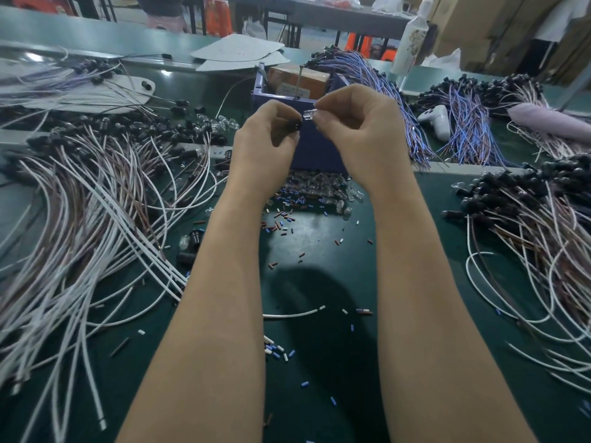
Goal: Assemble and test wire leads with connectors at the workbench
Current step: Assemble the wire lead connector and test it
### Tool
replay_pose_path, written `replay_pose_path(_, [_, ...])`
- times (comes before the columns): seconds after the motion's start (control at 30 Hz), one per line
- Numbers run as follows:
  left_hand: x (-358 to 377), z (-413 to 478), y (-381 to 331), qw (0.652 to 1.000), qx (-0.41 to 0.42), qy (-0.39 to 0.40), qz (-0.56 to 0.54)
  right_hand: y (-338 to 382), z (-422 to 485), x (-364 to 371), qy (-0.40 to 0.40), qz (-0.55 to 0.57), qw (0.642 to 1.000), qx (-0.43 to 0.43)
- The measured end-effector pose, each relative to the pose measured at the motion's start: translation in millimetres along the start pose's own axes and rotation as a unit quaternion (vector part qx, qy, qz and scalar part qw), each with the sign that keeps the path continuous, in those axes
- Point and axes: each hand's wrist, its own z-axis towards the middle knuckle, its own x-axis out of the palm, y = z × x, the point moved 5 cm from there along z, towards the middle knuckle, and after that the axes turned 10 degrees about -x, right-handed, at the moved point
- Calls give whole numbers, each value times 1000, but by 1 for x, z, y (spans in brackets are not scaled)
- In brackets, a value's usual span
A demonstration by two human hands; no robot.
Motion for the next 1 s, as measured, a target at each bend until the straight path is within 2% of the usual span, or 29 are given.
replay_pose_path(0.23, [2, -1, -6, 1000, 16, 10, 17, 4, 0, 2, 30, -58, 998, -20])
replay_pose_path(0.57, [3, -6, -20, 988, 78, 26, 132, 4, 2, -6, 27, -132, 991, -13])
replay_pose_path(0.67, [2, -7, -25, 986, 84, 34, 140, 3, 3, -12, 26, -123, 992, -9])
replay_pose_path(0.83, [0, -6, -17, 984, 39, 52, 166, -4, 0, -15, 46, -91, 995, 12])
replay_pose_path(1.0, [2, -9, -12, 990, 28, 71, 120, -15, -4, -13, 51, -37, 997, 45])
